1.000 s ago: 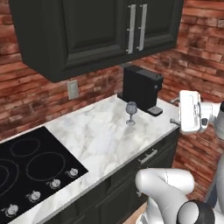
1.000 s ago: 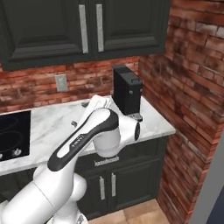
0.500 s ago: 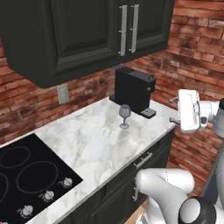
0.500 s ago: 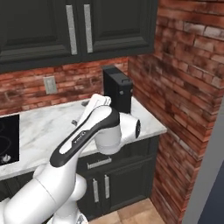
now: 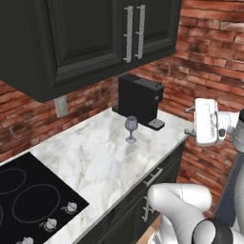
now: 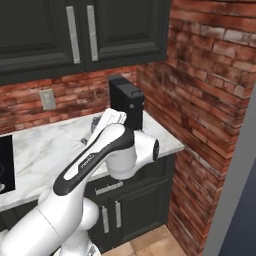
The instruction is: Retrieve the wine glasses from the counter and place one next to each plate.
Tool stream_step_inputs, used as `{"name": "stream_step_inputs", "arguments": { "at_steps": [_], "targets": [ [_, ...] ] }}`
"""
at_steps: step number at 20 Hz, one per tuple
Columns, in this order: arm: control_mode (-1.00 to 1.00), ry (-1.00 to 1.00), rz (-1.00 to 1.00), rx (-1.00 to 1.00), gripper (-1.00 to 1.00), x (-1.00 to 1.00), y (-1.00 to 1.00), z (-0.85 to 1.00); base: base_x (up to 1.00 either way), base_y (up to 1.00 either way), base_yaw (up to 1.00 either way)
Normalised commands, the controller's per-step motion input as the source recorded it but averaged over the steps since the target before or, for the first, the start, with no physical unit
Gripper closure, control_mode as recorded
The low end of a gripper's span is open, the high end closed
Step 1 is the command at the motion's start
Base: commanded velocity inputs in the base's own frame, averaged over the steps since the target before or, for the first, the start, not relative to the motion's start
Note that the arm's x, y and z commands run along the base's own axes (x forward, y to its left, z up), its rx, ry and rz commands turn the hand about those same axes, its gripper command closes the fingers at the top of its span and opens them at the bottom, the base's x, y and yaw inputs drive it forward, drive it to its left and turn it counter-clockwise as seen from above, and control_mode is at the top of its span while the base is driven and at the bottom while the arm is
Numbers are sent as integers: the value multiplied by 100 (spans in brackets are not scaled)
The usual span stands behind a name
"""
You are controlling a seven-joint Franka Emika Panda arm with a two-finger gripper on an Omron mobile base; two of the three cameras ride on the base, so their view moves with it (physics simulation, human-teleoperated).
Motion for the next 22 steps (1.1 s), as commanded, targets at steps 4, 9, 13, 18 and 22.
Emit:
{"name": "stream_step_inputs", "arguments": {
  "at_steps": [4,9,13,18,22],
  "targets": [
    [-100,5,-9,0,-100,47,0,-21,12,0,-3],
    [-100,20,-4,0,-100,67,0,-33,0,0,0],
    [-100,11,-3,-2,-100,68,3,-48,0,0,0],
    [-100,11,-8,-1,-100,78,16,-59,0,0,0],
    [-100,7,-9,0,-100,71,4,-60,0,0,0]
  ]
}}
